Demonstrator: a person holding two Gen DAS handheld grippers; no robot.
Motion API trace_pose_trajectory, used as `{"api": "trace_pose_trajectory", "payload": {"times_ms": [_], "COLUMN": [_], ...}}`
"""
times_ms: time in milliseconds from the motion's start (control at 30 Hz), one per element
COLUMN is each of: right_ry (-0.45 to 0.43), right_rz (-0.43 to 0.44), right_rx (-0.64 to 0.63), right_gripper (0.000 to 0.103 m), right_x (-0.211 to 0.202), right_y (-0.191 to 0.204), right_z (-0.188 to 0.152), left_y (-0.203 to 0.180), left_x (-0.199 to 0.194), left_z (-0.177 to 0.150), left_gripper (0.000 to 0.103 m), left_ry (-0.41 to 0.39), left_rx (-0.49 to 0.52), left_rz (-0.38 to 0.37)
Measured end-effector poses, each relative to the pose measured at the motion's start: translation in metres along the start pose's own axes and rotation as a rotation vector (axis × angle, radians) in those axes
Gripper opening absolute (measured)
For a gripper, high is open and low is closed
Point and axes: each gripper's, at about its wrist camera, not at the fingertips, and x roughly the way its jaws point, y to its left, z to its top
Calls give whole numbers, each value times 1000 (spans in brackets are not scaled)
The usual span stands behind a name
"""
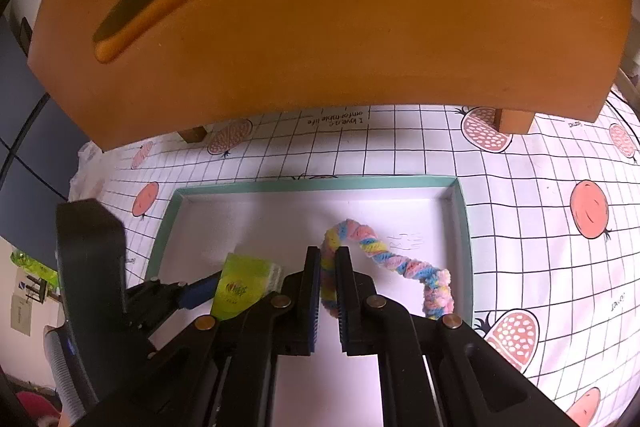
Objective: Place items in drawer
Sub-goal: 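Carry the tissue pack and hair tie up into the open drawer with both tools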
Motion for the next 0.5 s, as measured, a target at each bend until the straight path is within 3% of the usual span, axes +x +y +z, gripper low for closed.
{"api": "trace_pose_trajectory", "payload": {"times_ms": [200,500], "right_ry": [-35,-155], "right_rz": [11,10], "right_rx": [18,-47], "right_gripper": [8,8], "right_x": [-20,-82], "right_y": [6,34], "right_z": [1,17], "left_y": [15,22], "left_x": [-44,-141], "left_z": [6,32], "left_gripper": [50,50], "left_ry": [-78,-294], "left_rx": [-40,-36], "left_rz": [-42,-129]}}
